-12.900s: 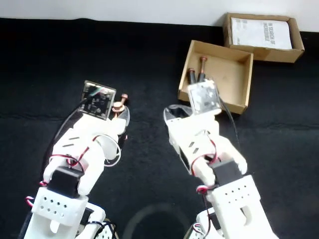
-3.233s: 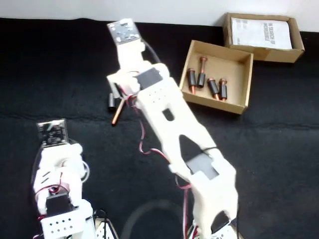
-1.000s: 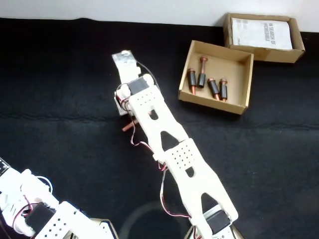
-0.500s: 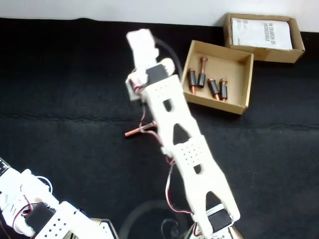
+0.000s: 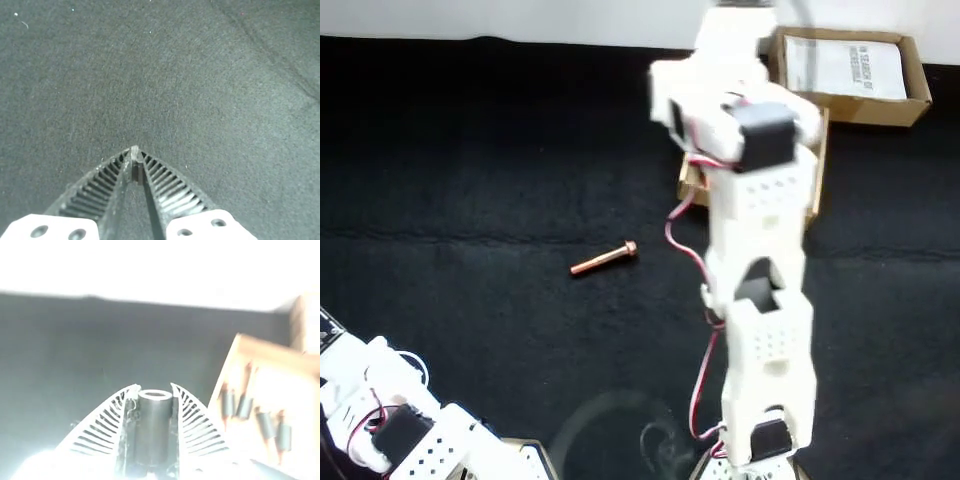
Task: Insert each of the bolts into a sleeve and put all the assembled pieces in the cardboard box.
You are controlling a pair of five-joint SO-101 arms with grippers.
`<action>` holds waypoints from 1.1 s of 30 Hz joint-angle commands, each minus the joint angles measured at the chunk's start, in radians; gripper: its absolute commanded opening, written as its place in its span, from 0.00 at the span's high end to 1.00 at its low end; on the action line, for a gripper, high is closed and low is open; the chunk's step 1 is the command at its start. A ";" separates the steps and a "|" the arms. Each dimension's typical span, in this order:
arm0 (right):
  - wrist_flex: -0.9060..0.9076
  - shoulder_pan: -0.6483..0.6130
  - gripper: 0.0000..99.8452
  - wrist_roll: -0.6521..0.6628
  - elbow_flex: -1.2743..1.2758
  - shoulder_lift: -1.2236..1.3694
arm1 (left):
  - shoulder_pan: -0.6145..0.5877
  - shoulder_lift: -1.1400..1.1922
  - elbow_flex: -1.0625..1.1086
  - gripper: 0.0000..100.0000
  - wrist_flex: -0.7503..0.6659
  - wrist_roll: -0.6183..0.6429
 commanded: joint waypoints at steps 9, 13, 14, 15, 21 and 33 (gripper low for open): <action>0.007 0.148 0.99 0.123 -0.113 -0.521 | 0.038 -0.010 0.018 0.99 0.002 -0.005; 0.007 0.331 0.99 0.123 -0.113 -0.651 | 0.038 -0.008 0.018 0.99 0.003 -0.005; 0.007 0.371 0.99 0.124 -0.113 -0.684 | 0.039 -0.008 0.018 0.99 0.003 -0.005; 0.007 0.407 0.99 0.124 -0.113 -0.711 | 0.039 -0.005 0.018 0.99 0.003 -0.005; 0.007 0.476 0.99 0.124 -0.113 -0.888 | 0.041 -0.002 0.018 0.99 0.005 -0.005; 0.008 0.483 0.99 0.124 -0.107 -1.107 | 0.108 -0.010 0.016 0.99 0.091 -0.072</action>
